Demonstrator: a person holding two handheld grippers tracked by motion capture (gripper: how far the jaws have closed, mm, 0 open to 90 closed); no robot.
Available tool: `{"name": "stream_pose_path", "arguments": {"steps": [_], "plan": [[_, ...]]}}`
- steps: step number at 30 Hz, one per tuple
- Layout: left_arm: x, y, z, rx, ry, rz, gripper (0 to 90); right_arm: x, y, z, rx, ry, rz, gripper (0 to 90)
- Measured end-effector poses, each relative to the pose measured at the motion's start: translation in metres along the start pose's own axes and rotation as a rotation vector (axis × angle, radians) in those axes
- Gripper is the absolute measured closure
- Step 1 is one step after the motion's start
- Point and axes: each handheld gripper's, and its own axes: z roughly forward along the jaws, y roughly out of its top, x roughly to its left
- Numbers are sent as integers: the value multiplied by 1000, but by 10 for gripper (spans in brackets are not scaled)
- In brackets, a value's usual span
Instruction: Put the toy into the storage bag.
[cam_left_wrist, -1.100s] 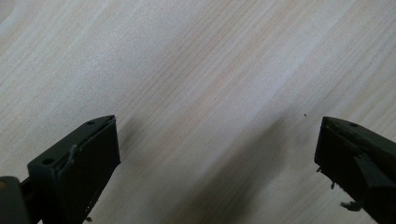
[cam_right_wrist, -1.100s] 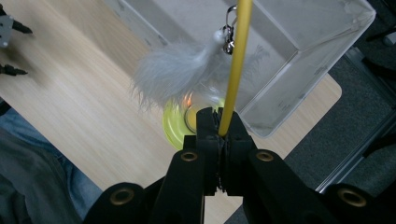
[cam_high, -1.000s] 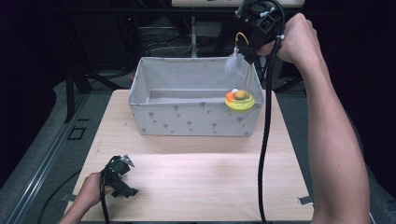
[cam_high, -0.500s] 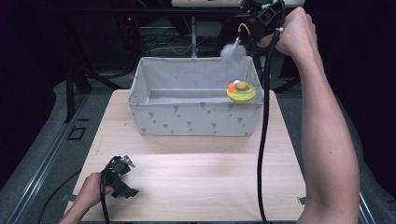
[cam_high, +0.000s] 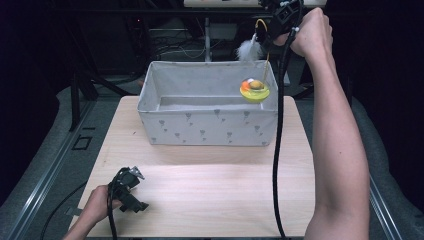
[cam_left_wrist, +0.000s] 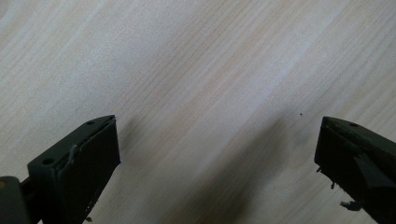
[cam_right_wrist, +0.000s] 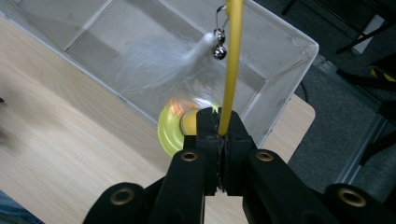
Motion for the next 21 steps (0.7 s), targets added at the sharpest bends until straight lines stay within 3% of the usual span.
{"name": "stream_pose_path", "arguments": {"steps": [21], "plan": [[0,-1,0,8,0,0,1,-12,-4,54,-25,-11,7,886]]}}
